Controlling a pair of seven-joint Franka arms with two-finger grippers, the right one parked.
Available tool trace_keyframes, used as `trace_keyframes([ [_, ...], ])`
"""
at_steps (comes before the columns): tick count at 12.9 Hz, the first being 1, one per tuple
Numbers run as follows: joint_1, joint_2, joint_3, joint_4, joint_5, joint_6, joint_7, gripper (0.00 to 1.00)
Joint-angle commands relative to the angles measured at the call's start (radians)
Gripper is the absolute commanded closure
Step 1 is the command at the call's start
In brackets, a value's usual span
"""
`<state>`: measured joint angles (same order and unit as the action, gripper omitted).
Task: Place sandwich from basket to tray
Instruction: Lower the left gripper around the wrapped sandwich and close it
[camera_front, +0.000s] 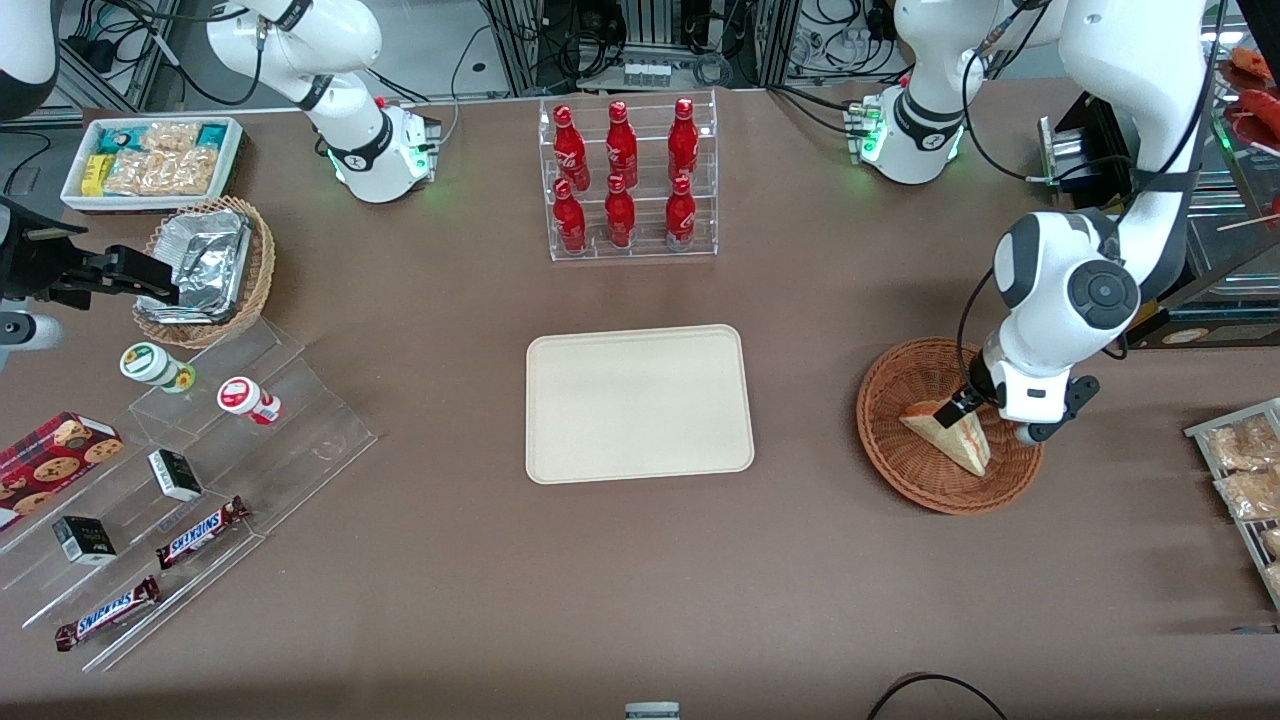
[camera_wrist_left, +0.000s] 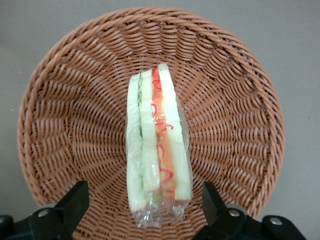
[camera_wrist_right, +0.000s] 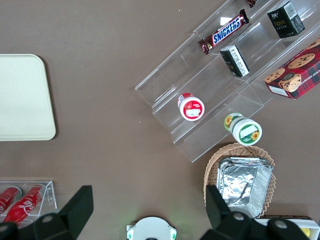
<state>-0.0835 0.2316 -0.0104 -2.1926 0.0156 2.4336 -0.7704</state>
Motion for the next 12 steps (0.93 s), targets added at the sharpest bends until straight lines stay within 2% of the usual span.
trace_keyframes([
  [1, -0.009, 0.035, 0.006, -0.003, 0.012, 0.057, -0.024, 0.00],
  [3, -0.007, 0.054, 0.006, -0.003, 0.012, 0.081, -0.024, 0.00],
  [4, -0.007, 0.064, 0.007, 0.004, 0.012, 0.081, -0.024, 0.03],
  [5, -0.007, 0.064, 0.007, 0.007, 0.010, 0.085, -0.024, 0.18],
  [6, -0.007, 0.064, 0.009, 0.010, 0.010, 0.088, -0.024, 0.55],
  [7, -0.005, 0.066, 0.009, 0.020, 0.010, 0.085, -0.023, 0.84],
  [8, -0.005, 0.064, 0.009, 0.030, 0.010, 0.079, -0.020, 1.00],
  [10, -0.007, 0.055, 0.010, 0.072, 0.014, 0.026, -0.012, 1.00],
  [12, -0.010, 0.046, 0.009, 0.167, 0.015, -0.107, -0.004, 1.00],
])
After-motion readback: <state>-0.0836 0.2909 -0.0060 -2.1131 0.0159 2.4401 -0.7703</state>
